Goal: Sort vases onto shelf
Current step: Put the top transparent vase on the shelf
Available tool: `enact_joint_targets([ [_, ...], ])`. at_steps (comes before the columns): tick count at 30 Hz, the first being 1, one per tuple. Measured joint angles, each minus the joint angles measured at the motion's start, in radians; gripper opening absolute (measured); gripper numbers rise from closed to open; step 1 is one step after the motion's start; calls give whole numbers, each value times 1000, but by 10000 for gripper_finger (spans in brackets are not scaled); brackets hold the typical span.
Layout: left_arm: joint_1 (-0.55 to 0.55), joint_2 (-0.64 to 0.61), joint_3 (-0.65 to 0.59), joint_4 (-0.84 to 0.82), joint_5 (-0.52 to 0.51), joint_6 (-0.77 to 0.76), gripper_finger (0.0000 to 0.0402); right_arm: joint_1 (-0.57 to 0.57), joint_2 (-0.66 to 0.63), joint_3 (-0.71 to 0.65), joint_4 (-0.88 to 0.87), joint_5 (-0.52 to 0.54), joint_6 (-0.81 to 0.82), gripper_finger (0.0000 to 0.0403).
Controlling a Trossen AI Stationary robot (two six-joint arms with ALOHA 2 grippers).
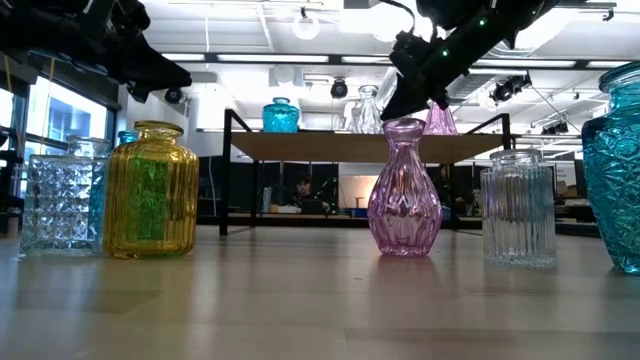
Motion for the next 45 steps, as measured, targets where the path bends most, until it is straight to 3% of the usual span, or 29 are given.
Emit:
enact_joint_targets([
  [11,0,0,0,4,0,0,71,77,47,0,89,-22,72,0],
  [18,0,0,0,6,0,-9,71,53,102,0,156,-20,46,0],
  [45,0,0,0,6,0,-1,71,-53,103,1,196,-9,-19,0],
])
